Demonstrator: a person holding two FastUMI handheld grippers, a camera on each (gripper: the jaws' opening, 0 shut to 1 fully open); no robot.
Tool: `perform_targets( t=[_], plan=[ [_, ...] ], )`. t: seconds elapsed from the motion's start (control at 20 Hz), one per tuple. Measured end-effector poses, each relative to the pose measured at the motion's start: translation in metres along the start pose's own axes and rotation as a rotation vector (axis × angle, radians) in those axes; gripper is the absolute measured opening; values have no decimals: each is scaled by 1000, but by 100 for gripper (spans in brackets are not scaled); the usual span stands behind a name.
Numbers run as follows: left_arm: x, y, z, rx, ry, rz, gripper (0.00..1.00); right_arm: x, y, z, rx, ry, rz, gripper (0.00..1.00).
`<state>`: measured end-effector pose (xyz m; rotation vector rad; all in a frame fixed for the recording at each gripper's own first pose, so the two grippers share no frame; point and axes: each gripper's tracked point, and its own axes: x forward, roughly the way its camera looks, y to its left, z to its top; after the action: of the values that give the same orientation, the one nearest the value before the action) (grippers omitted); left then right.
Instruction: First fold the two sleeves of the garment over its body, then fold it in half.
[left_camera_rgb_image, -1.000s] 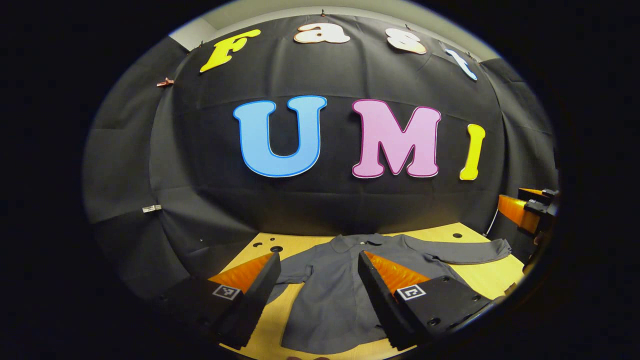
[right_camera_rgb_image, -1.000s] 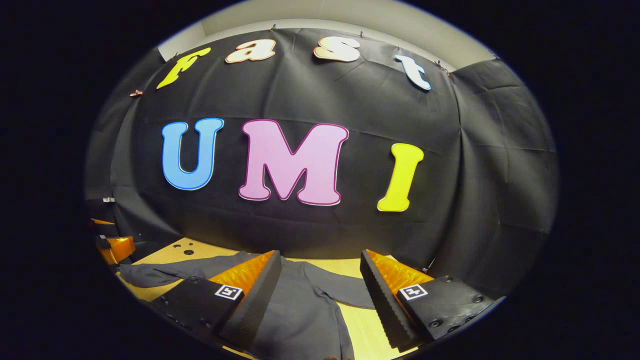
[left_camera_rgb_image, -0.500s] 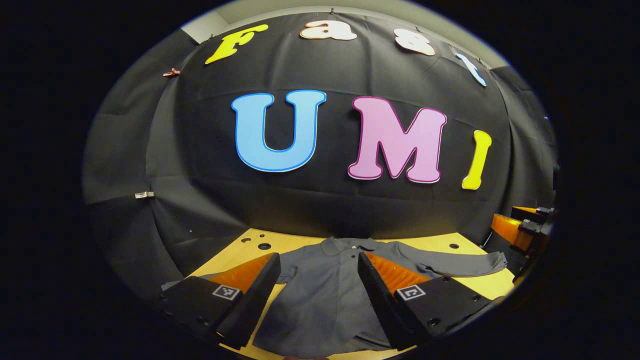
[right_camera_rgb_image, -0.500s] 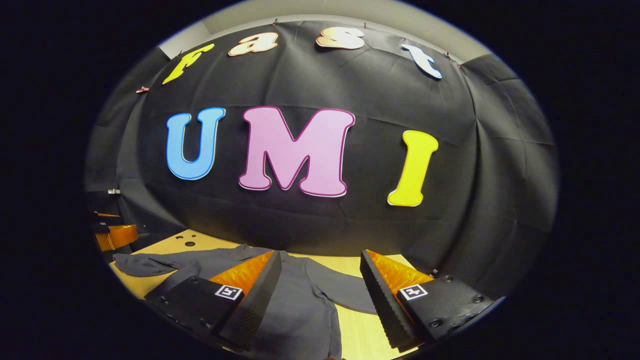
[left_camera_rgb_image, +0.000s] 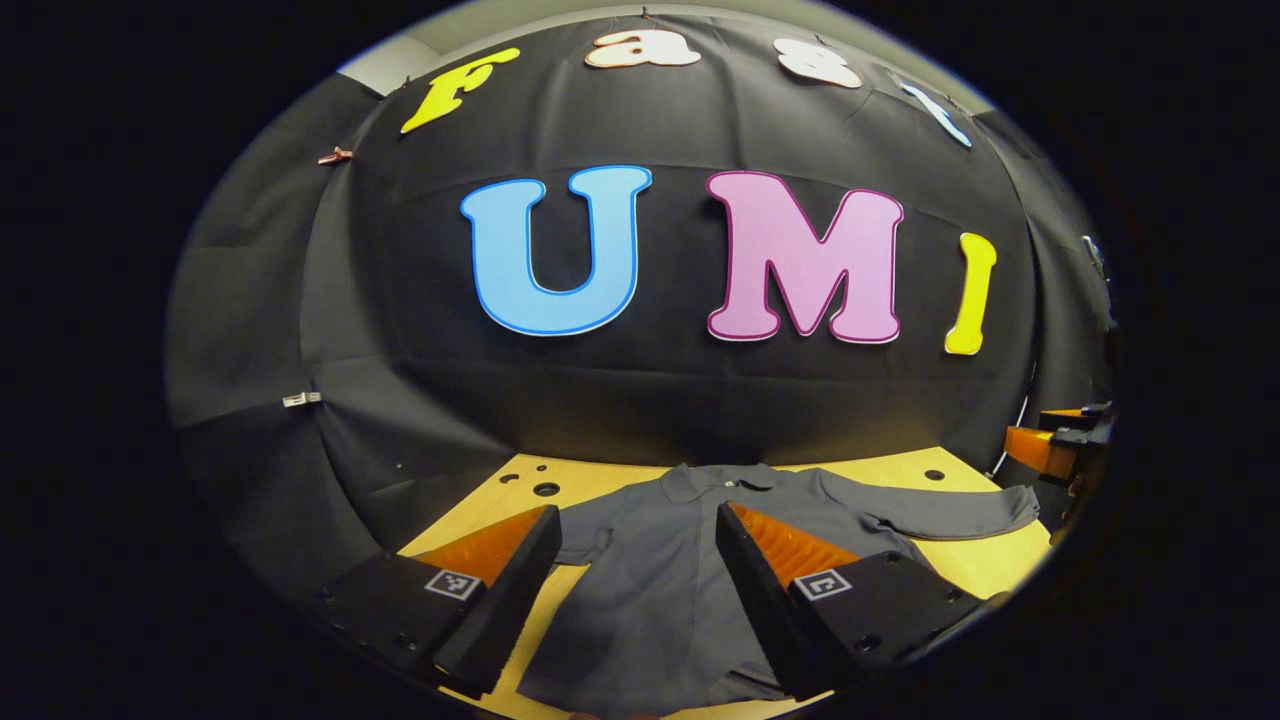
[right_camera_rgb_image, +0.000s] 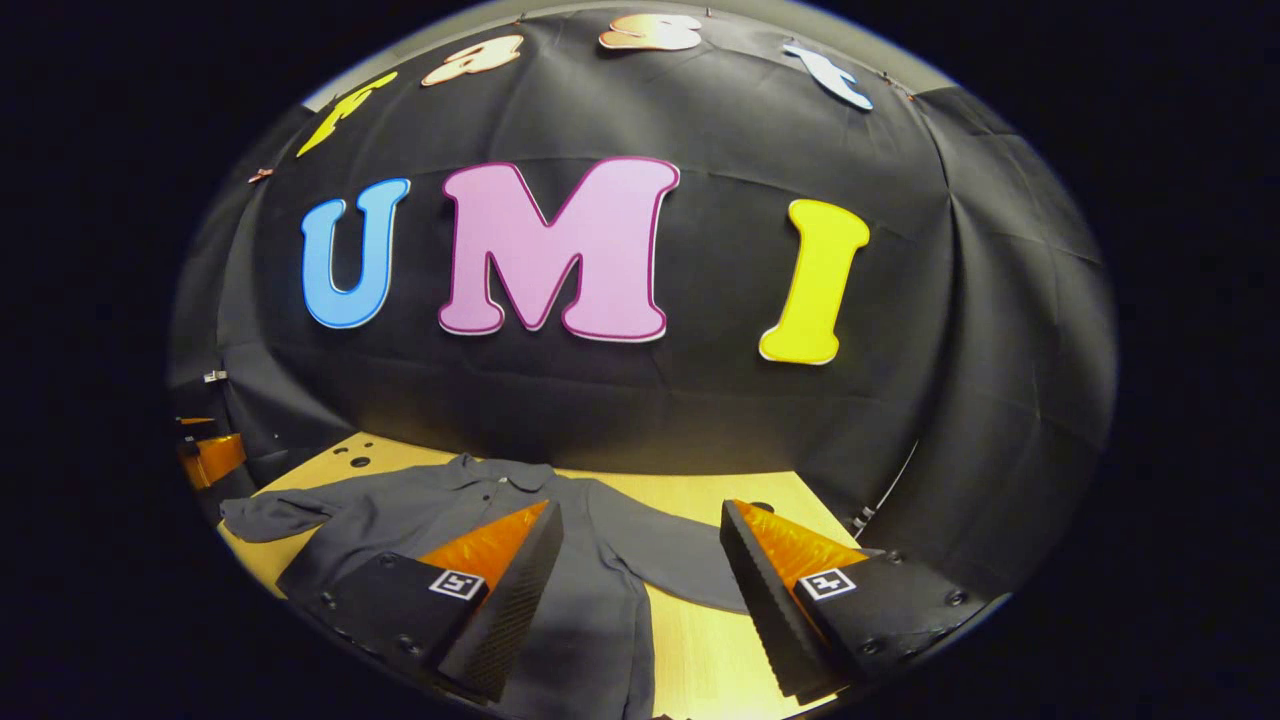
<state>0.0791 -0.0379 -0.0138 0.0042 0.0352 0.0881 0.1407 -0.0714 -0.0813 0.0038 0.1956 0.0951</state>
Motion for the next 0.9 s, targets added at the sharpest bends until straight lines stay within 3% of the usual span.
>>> perform_targets(
  t=[0.25,0.55,0.9],
  plan=[
    [1,11,-2,-1,10,35,98,25,-48,-30,12,112,-65,97],
    [5,37,-19,31,55,119,98,56,-132,-89,99,290,-268,98],
    [14,54,-34,34,114,174,97,76,-211,-150,114,433,-394,98]
  ],
)
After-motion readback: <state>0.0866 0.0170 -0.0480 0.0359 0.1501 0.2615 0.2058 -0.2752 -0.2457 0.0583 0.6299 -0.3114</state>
